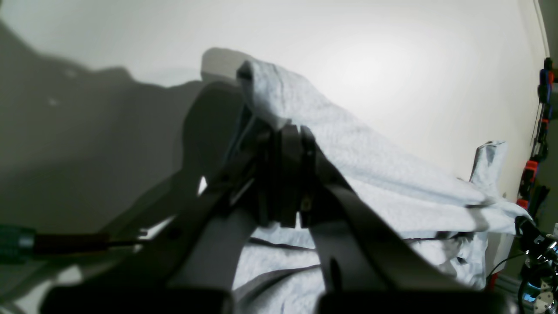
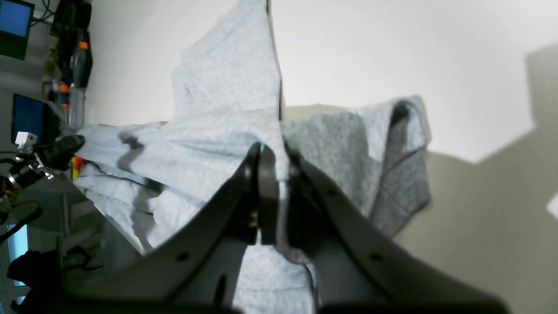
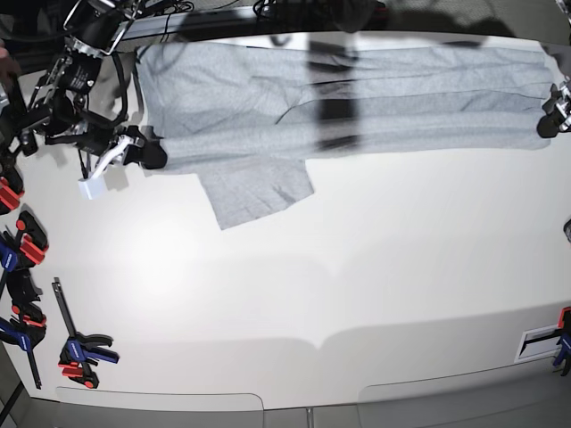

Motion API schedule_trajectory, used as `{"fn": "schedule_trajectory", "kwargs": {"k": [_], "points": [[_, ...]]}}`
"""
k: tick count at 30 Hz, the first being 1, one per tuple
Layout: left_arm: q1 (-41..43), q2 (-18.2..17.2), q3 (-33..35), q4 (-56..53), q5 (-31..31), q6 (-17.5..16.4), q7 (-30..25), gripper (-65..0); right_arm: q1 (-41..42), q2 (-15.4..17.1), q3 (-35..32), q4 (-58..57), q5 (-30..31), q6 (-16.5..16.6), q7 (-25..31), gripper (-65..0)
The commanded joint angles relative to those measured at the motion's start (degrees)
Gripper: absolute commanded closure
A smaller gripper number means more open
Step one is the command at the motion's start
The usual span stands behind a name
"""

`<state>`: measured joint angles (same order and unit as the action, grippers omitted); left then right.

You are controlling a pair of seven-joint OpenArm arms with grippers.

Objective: Fold the T-shirt properly
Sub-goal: 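Fold the held edge over onto the other half with both grippers, then grasp the protruding sleeve with the right gripper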

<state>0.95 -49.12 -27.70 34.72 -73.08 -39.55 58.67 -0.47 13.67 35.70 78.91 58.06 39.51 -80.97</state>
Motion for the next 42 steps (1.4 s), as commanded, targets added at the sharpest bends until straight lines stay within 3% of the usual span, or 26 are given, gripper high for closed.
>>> {"fn": "schedule_trajectory", "kwargs": {"k": [1, 3, 5, 8, 14, 19, 24, 29, 35, 42], "points": [[-0.3, -2.3, -0.4, 0.7, -0.9, -0.4, -1.3, -8.1, 0.9, 1.1, 0.3, 1.1, 0.8, 0.5, 1.7, -1.8], [-0.3, -2.3, -0.4, 0.7, -0.9, -0.4, -1.3, -16.3, 0.9, 1.1, 0.3, 1.1, 0.6, 0.5, 3.3, -18.1], [-0.3, -2.3, -0.4, 0.7, -0.9, -0.4, -1.3, -16.8, 0.9, 1.1, 0.3, 1.1, 0.4, 0.5, 5.2, -25.4], [-0.3, -2.3, -0.4, 0.7, -1.0, -0.4, -1.3, -16.8, 1.3, 1.2, 0.3, 1.1, 1.6, 0.5, 5.7, -25.5], [-0.3, -2.3, -0.4, 2.3, -1.0, -0.4, -1.3, -16.8, 3.1, 1.5, 0.4, 1.9, 9.9, 0.5, 5.7, -25.4], [-0.3, -2.3, -0.4, 4.9, -0.9, -0.4, -1.3, -16.8, 8.5, 0.7, 0.3, 2.1, 8.9, 0.5, 7.0, -25.4], [-0.3, -2.3, -0.4, 5.5, -0.9, -0.4, -1.8, -16.8, 13.9, -3.1, -1.7, 2.1, -6.9, 0.5, 14.2, -25.4], [-0.3, -2.3, -0.4, 5.5, -1.0, -0.4, -1.8, -16.8, 14.9, -6.1, -8.7, 1.7, -19.8, 0.5, 21.3, -25.5], [-0.3, -2.3, -0.4, 5.5, -0.9, -0.4, -3.0, -16.8, 15.0, -7.3, -16.0, -5.9, -27.4, 0.5, 27.7, -25.5], [-0.3, -2.1, -0.4, 5.5, -0.9, -0.4, -3.0, -16.8, 15.9, -7.3, -16.8, -18.5, -27.9, 0.5, 30.6, -25.5]]}}
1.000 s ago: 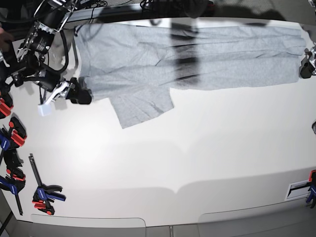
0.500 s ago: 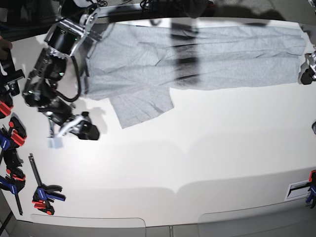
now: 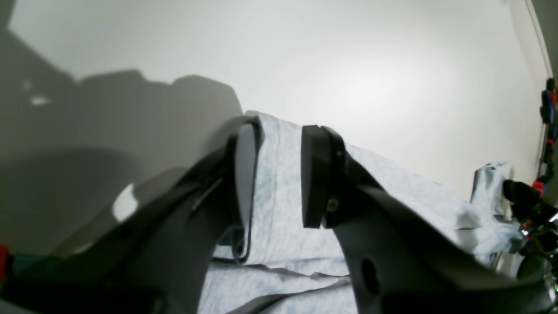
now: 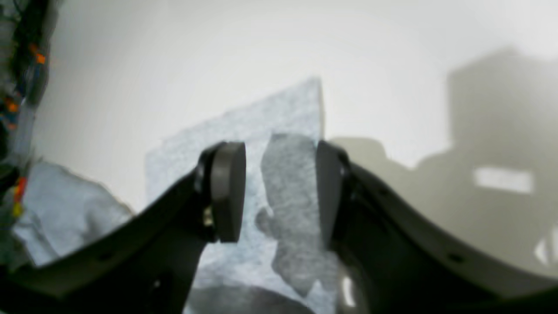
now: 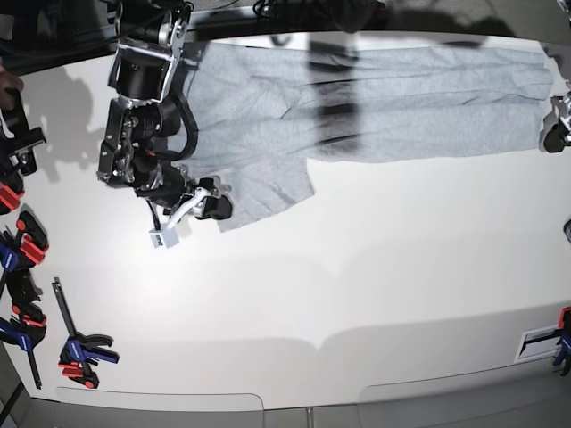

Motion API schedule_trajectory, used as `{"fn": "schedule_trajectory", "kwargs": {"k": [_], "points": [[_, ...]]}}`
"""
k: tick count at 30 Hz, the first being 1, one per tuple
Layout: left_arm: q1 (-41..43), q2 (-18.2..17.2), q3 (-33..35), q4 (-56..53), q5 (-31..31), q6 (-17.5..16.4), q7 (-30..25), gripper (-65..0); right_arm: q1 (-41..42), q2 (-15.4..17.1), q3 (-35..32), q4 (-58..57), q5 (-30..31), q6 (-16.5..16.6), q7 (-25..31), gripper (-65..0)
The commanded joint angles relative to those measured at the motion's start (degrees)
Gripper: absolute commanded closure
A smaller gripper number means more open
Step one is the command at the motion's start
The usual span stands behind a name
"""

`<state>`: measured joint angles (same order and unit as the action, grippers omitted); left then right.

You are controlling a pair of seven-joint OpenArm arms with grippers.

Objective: Fold the T-shirt properly
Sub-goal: 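Grasp the protruding sleeve with the right gripper, then fold the sleeve onto the folded strip with the right gripper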

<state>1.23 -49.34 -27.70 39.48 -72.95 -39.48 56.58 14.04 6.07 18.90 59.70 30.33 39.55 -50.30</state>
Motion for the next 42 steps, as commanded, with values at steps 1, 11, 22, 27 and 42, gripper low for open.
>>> {"fn": "schedule_trajectory", "kwargs": {"k": [1, 11, 22, 27, 42], "points": [[-0.6, -1.9, -0.4, 0.7, -1.1, -0.5, -0.9, -16.8, 1.5, 0.2, 0.0, -0.6, -0.2, 0.3, 0.0, -25.5], [-0.5, -1.9, -0.4, 0.7, -1.0, -0.5, -0.9, -16.8, 2.6, -0.8, 0.0, -3.9, -0.1, -0.9, -1.7, -25.4], [-0.4, -1.9, -0.4, 0.7, -1.0, -0.5, -0.9, -16.8, 5.8, -0.8, 0.4, 1.4, 0.2, -1.3, 0.4, -25.4], [-0.4, -1.9, -0.4, 0.7, -1.0, -0.5, -0.9, -16.8, 5.8, -0.8, 0.4, 1.6, -2.3, -4.8, 1.2, -25.4], [-0.4, -1.4, -0.4, 0.7, -1.0, -0.5, -0.9, -16.8, 5.7, -3.4, 0.3, 1.6, -10.5, -9.7, -0.9, -24.9]]}}
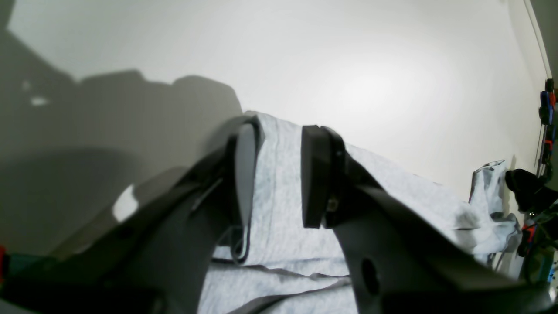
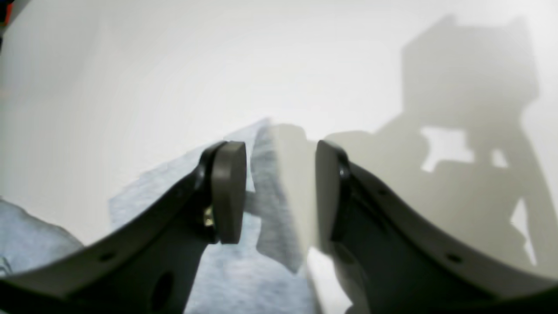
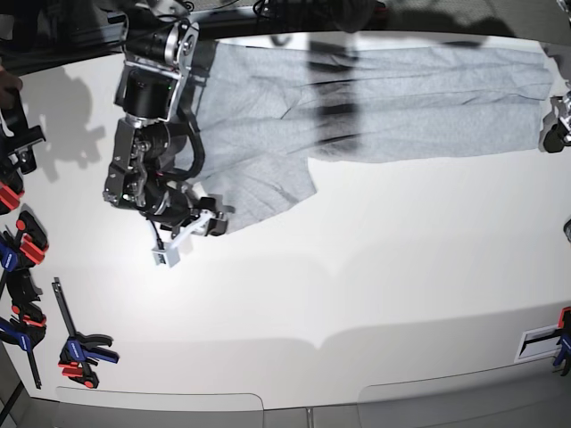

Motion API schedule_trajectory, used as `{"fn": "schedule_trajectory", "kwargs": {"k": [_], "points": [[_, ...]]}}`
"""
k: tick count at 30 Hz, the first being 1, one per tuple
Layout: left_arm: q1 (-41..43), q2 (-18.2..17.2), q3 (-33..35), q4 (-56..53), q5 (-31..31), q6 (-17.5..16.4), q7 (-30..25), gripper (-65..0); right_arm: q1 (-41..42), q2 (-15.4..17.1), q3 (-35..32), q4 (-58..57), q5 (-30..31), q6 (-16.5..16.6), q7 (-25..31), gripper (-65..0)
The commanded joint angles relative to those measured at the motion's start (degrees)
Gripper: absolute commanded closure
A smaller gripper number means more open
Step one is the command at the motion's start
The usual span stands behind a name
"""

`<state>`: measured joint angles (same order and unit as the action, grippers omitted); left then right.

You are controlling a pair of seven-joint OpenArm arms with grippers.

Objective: Fold the T-shirt properly
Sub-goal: 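Fold the sleeve onto the folded strip with the right gripper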

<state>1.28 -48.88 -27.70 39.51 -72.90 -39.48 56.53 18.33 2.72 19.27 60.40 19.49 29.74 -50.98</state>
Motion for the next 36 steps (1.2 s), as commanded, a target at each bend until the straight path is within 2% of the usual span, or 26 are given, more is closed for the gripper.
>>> {"fn": "schedule_trajectory", "kwargs": {"k": [1, 6, 8, 10, 11, 14, 16, 17, 20, 24, 33, 36], "points": [[-0.5, -1.5, -0.4, 0.7, -1.1, -0.5, -0.9, -16.8, 1.4, -0.5, 0.0, 0.9, 0.4, 0.2, -0.6, -24.9], [-0.4, 0.1, -0.4, 0.7, -1.0, -0.5, -0.9, -16.8, 1.5, -2.3, 0.0, 0.9, 0.1, 0.3, -0.7, -23.6], [-0.5, 0.3, -0.4, 0.7, -1.0, -0.5, -0.9, -16.8, 1.5, -2.2, -0.1, 0.9, 0.1, 0.7, -0.7, -15.1], [-0.5, 0.3, -0.4, 0.7, -1.1, -0.5, -0.9, -16.8, 1.5, -2.1, -0.1, 0.9, 0.1, 2.3, -0.7, -0.9], [-0.5, 0.3, -0.4, 0.7, -1.0, -0.5, -0.9, -16.8, 1.5, -2.0, -0.1, 0.9, 0.1, 3.1, -0.7, 0.0], [-0.5, 0.3, -0.4, 0.7, -1.0, -0.5, -0.9, -16.8, 1.5, -2.1, -0.1, 0.9, 0.9, 6.4, -1.4, 0.0], [-0.5, 0.3, -0.4, 0.7, -1.0, -0.5, -0.9, -16.8, 1.4, -2.1, -0.1, 0.9, 3.9, 9.8, -3.1, 0.0], [-0.5, 0.3, -0.4, 0.7, -1.0, -0.5, -0.9, -16.8, 1.4, -2.1, -0.1, 0.9, 6.4, 10.3, -4.4, 0.0], [-0.4, 0.3, -0.4, 0.7, -0.9, -0.5, -0.9, -16.8, 0.9, -2.3, -0.1, 2.3, 13.1, 10.3, -8.3, 0.0], [-0.4, 0.3, -0.4, 0.7, -0.6, -0.5, -0.9, -16.8, -3.0, -3.2, -0.2, 10.1, 16.8, 10.3, -11.8, 0.0], [-0.5, 0.3, -0.4, 0.7, -0.7, -0.5, -0.9, -16.8, -19.5, -7.1, -0.2, 35.0, 29.2, 10.3, -18.1, 0.0], [-0.5, 0.3, -0.4, 0.7, -0.7, -0.5, -0.9, -16.8, -25.0, -7.8, -0.8, 40.4, 30.7, 10.3, -18.1, 0.0]]}}
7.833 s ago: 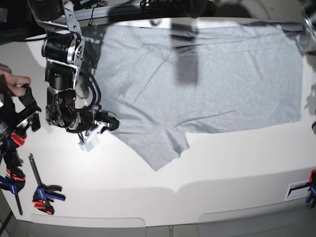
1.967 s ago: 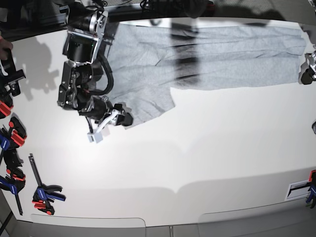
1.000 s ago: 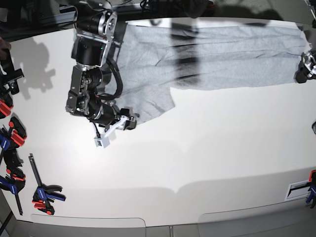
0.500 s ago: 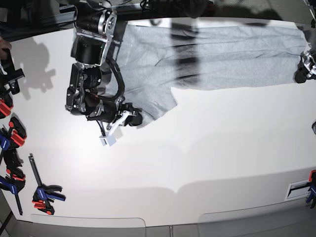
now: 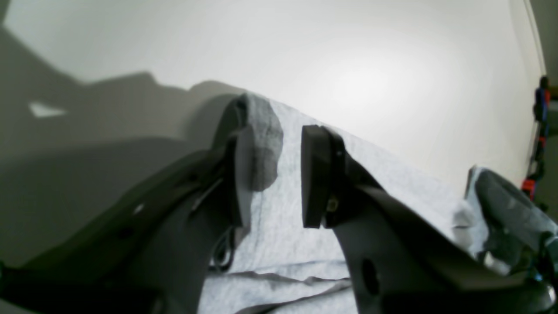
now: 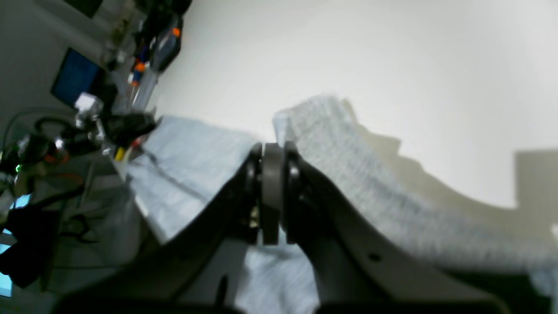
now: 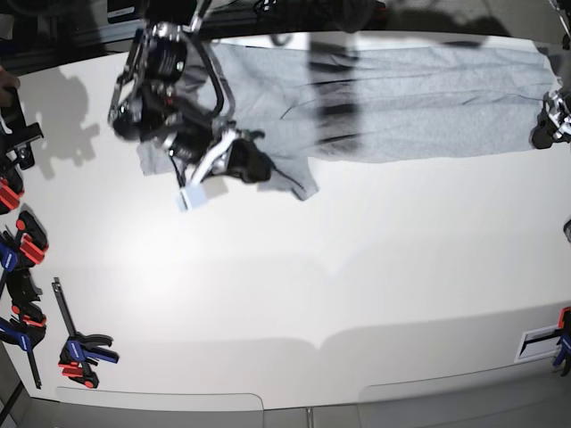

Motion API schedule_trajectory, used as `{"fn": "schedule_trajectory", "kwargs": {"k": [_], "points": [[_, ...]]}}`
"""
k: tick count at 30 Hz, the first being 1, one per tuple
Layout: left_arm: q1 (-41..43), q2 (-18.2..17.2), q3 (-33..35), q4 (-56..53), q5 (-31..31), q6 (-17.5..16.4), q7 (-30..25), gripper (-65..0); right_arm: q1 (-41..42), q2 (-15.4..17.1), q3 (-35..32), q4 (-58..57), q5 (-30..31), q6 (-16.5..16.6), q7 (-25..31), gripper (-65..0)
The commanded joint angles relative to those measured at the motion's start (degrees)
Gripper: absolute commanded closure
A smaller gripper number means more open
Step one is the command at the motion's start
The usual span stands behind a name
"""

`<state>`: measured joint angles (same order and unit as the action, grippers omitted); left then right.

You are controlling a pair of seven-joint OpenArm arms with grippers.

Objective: Fold the T-shirt properly
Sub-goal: 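Fold the sleeve onto the folded strip with the right gripper, then hold the strip end with the right gripper, move left gripper to other end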

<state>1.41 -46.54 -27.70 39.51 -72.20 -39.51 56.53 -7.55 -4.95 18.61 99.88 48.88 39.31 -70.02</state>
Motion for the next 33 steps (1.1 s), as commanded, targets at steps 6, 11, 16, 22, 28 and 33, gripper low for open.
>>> {"fn": "schedule_trajectory", "kwargs": {"k": [6, 11, 16, 22, 28, 33], "points": [[-0.6, -2.1, -0.4, 0.7, -1.4, -0.5, -0.9, -16.8, -7.7, -0.2, -4.1, 4.3, 1.3, 0.7, 0.9, 0.0], [-0.6, -2.0, -0.4, 0.7, -1.4, -0.5, -0.9, -16.8, -11.6, -0.2, -9.1, 4.3, 1.3, 0.7, 0.9, 0.0], [-0.6, -2.0, -0.4, 0.7, -1.4, -0.5, -0.9, -16.8, -13.9, -0.1, -12.9, 4.3, 1.2, 0.7, 0.8, 0.0], [-0.6, -2.0, -0.4, 0.7, -1.4, -0.5, -0.9, -16.8, -14.6, -0.1, -13.3, 4.3, 1.2, 0.7, -2.3, 0.0], [-0.6, -2.1, -0.4, 0.7, -1.4, -0.5, -2.2, -16.9, -14.5, -0.1, -13.3, 4.3, 1.2, 0.7, -3.0, -1.9], [-0.4, -3.4, -0.8, 0.7, -1.4, -0.5, -8.4, -26.5, -14.4, -0.1, -13.3, 4.3, 1.3, 0.7, 1.3, -30.5]]}}
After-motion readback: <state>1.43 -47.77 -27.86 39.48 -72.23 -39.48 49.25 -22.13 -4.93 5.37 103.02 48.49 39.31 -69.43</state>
